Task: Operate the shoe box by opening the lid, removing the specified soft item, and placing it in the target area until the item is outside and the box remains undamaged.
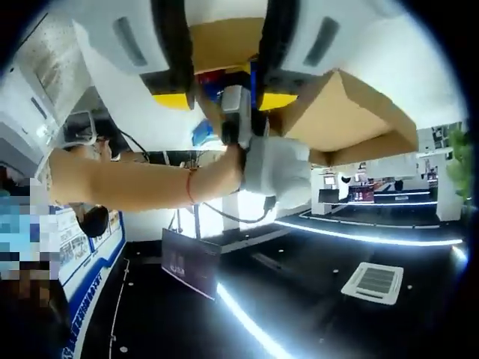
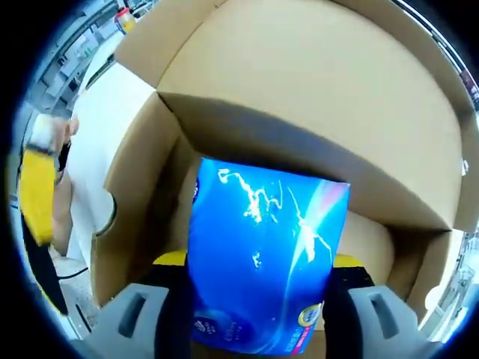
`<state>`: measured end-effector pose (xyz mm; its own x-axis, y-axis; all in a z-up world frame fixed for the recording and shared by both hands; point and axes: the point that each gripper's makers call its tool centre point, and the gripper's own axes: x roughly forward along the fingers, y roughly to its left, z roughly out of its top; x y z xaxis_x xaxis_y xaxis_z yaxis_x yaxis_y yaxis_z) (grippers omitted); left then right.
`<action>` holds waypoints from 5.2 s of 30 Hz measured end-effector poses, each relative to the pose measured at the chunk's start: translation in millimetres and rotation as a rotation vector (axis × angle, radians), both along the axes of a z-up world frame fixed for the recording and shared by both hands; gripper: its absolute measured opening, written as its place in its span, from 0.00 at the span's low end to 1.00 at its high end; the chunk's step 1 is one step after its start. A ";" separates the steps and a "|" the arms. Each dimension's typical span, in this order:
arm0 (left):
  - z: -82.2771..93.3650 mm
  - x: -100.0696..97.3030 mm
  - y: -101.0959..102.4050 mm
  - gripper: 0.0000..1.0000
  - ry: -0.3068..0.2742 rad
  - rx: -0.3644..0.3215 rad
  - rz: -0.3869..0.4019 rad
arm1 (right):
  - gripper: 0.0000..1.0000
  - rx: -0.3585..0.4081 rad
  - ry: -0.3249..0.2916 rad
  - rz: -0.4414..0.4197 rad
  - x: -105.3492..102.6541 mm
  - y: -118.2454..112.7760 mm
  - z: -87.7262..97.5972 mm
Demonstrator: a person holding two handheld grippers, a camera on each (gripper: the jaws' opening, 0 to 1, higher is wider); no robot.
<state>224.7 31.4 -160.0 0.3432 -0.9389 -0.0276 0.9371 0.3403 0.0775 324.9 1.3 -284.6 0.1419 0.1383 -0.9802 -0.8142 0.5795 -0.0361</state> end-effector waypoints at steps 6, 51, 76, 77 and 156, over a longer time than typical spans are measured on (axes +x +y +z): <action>-21.8 -6.6 -11.0 0.28 -0.011 0.133 -0.042 | 0.70 -0.011 0.007 0.004 -1.7 -0.4 -2.3; -34.9 -7.2 -15.9 0.21 -0.033 0.195 -0.041 | 0.67 0.087 -0.153 -0.052 18.3 -17.8 103.6; -32.8 -5.2 -15.2 0.21 -0.033 0.192 -0.046 | 0.66 0.075 -0.150 -0.146 2.0 -94.1 117.1; -32.7 -5.0 -15.2 0.21 -0.034 0.192 -0.046 | 0.66 0.072 -0.149 -0.153 0.8 -98.4 116.9; -33.6 -7.5 -19.9 0.21 -0.046 0.194 -0.051 | 0.67 -0.116 0.067 0.218 -81.8 -258.4 5.0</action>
<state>217.2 11.5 -193.6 0.3001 -0.9339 -0.1945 0.9468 0.2667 0.1801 243.1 -257.1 -279.7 0.0551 0.0445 -0.9975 -0.9222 0.3853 -0.0338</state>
